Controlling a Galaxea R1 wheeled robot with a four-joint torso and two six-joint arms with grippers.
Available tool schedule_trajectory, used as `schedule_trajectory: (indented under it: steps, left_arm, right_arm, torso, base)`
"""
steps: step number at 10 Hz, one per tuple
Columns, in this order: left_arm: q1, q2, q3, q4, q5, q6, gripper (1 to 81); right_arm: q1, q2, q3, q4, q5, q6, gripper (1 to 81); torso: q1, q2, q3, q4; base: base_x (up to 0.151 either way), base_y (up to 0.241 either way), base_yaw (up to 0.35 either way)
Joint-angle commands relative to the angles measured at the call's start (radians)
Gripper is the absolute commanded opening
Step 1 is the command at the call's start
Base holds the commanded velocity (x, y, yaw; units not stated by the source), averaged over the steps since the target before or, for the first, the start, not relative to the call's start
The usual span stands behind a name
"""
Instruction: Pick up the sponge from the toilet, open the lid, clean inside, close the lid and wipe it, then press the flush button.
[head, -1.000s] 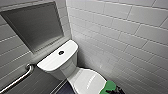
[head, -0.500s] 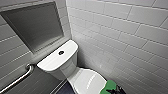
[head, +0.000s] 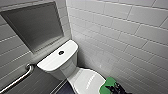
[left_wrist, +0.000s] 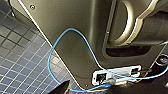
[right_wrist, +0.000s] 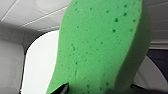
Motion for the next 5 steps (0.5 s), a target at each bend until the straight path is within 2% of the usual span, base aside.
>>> schedule_trajectory:
  steps: [1,5]
  left_arm:
    - [0.035,-0.009,0.007,-0.008,0.088,-0.004,81.1]
    - [0.035,-0.011,0.007,-0.006,0.099,-0.006,81.1]
  right_arm:
    - [0.073,0.006,-0.012,-0.043,-0.026,0.000,81.1]
    - [0.025,0.033,-0.058,-0.065,0.046,0.000,81.1]
  torso:
    - [0.000,0.000,0.000,0.000]
    - [0.000,0.000,0.000,0.000]
  base:
    - [0.000,0.000,0.000]
    - [0.000,0.000,0.000]
